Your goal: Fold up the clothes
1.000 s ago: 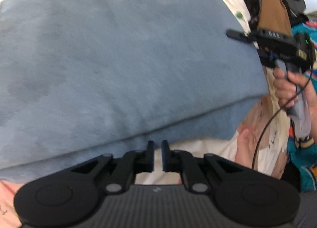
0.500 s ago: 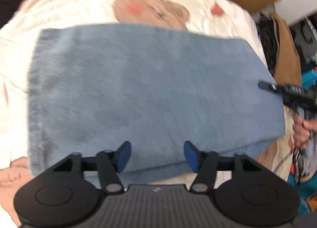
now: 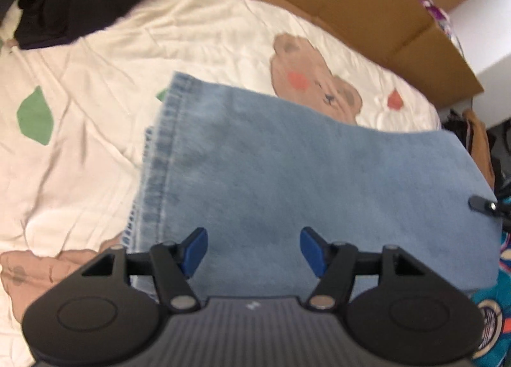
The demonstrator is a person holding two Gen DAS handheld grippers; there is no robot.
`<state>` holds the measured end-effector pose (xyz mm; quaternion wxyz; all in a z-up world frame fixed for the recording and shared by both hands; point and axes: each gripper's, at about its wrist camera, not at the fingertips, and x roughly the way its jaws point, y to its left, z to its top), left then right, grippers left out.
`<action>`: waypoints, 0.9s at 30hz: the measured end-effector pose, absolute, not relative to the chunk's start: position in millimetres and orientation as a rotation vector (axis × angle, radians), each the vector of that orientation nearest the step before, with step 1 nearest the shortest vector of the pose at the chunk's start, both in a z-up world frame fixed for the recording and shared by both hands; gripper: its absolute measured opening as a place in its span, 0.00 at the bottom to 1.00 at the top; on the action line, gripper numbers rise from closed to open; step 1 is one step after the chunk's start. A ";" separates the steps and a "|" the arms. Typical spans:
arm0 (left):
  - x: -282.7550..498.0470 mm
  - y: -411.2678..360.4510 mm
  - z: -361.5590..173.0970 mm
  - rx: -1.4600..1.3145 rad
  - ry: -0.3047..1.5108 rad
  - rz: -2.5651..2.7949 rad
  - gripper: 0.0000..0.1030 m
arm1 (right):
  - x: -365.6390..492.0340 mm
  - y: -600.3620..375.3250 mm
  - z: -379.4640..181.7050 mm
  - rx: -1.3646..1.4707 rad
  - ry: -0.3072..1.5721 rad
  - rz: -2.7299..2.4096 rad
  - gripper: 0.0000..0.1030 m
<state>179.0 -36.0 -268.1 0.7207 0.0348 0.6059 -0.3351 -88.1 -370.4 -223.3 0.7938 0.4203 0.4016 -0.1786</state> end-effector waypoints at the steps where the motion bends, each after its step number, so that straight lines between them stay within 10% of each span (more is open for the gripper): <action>1: 181.5 -31.4 -266.8 0.063 1.333 -0.733 0.65 | -83.0 -366.8 -217.4 0.889 0.878 -0.387 0.05; 27: 203.7 90.7 -298.6 -0.370 1.256 -0.598 0.59 | 121.6 -237.8 -121.9 0.354 1.317 -0.383 0.05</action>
